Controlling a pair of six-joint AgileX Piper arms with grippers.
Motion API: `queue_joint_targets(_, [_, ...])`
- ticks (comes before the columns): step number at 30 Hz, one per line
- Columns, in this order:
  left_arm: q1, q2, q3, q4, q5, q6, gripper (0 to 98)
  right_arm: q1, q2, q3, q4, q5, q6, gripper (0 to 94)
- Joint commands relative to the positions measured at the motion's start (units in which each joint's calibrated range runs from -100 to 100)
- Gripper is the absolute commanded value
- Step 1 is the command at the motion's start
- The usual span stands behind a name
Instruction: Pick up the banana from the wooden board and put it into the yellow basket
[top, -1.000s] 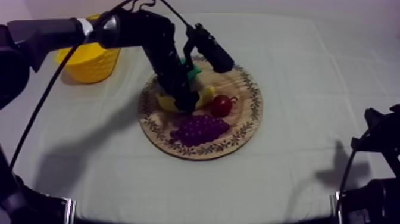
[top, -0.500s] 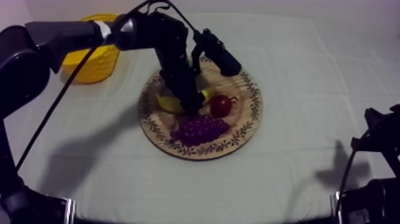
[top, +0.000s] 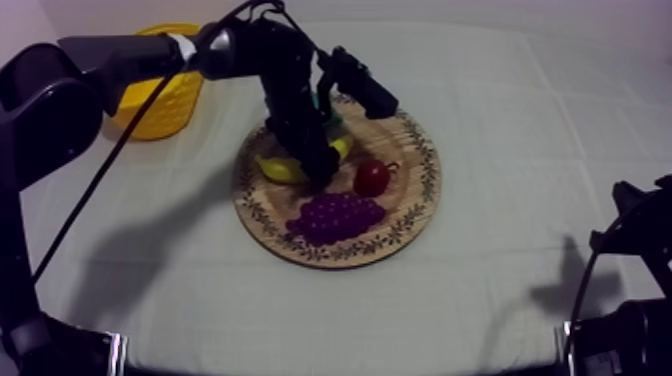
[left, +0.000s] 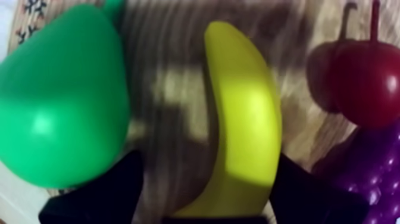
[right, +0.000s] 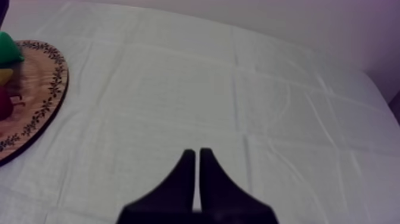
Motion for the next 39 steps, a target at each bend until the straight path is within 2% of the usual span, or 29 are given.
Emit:
queue_joint_targets(1, [0.0,0.3,-0.3,-0.01,0.4,0.1,72.9,0.0,0.0,0.0,0.0,0.0,0.0,0.2])
queue_joint_targets(9, [0.2,1.0,-1.0,-0.55,1.1,1.2,66.4,0.0,0.0,0.0,0.0,0.0,0.0,0.2])
queue_joint_targets(17, [0.8,1.2,-1.4,-1.53,1.1,2.8,46.8,0.0,0.0,0.0,0.0,0.0,0.0,0.2])
queue_joint_targets(21, [0.9,1.3,-1.4,-1.67,1.0,3.1,41.0,0.0,0.0,0.0,0.0,0.0,0.0,0.2])
queue_joint_targets(27, [0.8,1.1,-1.2,-1.71,0.7,3.3,36.8,0.0,0.0,0.0,0.0,0.0,0.0,0.2])
queue_joint_targets(39, [0.6,-1.3,2.0,-1.61,-2.1,3.3,35.2,0.0,0.0,0.0,0.0,0.0,0.0,0.2])
